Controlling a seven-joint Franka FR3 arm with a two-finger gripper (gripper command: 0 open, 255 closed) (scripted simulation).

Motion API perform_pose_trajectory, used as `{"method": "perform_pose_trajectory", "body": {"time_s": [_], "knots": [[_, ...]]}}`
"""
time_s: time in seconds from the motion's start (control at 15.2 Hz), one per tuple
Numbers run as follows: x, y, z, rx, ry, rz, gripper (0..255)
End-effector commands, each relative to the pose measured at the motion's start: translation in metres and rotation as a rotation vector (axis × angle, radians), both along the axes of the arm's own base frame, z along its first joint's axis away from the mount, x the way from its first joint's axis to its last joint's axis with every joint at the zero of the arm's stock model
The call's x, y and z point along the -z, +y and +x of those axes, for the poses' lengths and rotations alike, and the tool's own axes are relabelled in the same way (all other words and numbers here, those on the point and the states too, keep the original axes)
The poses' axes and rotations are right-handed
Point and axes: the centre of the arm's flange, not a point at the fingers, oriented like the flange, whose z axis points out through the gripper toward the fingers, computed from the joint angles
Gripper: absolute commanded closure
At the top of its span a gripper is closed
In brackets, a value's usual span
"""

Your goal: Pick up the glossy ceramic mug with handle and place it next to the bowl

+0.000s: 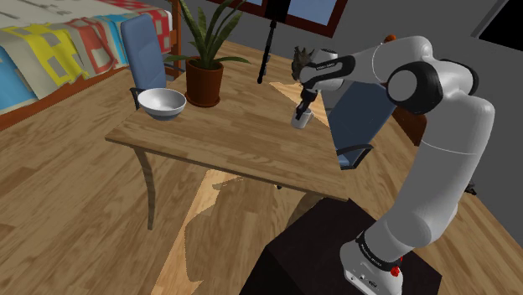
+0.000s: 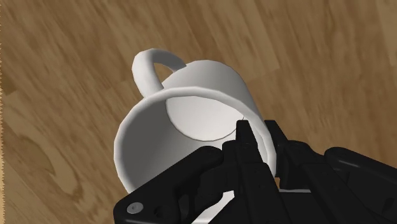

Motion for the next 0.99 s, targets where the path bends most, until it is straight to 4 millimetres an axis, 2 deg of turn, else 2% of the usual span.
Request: {"method": "perform_pose_trajectory", "body": {"time_s": [0.0, 0.92], "knots": [[-0.01, 0.0, 0.001, 0.0, 0.0, 0.0, 255], [-0.084, 0.0, 0.001, 0.0, 0.0, 0.0, 255]]}}
